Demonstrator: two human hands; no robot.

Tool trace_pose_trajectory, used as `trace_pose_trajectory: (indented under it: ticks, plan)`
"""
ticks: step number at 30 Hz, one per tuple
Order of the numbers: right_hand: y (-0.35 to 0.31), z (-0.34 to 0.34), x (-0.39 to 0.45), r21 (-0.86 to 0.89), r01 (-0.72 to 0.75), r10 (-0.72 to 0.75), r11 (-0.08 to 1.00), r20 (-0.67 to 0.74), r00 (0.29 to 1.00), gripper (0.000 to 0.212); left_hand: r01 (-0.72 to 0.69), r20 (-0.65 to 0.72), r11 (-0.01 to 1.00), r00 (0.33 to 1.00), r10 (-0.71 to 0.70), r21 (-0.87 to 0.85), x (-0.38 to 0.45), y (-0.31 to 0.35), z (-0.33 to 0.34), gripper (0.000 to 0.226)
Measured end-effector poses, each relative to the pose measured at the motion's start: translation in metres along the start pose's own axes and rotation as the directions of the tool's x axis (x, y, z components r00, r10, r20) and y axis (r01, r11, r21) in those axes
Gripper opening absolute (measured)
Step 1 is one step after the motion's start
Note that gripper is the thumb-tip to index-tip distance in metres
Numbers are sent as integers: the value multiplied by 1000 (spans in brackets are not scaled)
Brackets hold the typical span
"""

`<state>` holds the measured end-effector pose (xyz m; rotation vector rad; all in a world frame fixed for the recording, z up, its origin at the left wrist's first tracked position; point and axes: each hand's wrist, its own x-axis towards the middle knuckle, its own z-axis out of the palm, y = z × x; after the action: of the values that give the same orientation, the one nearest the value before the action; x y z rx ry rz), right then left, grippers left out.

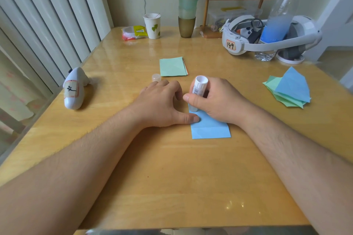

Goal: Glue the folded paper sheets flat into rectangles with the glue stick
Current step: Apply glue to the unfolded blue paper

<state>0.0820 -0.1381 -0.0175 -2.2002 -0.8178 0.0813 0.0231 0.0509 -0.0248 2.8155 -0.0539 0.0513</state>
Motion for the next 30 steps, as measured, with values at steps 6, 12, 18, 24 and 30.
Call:
trace_pose_trajectory:
  ticks: [6,12,18,24,30]
  plan:
    - [5,-9,2,-9,-42,43,999,37,998,30,-4,6,1000,1000,4,-20,0,-3,0,74]
    - [19,-28,-6,-11,-89,90,996,49,995,19,1,15,1000,1000,-1,-17,-1,-2,0,71]
    - [22,-39,-10,-54,-115,117,992,38,992,19,-2,17,1000,1000,2,-15,-1,-3,0,72]
    - [21,-41,-10,-124,-144,147,982,11,989,22,-6,11,1000,1000,6,-13,0,-3,1,74]
    - [17,-42,-10,20,-123,124,992,-153,980,36,-6,15,1000,1000,6,-11,0,-3,0,70]
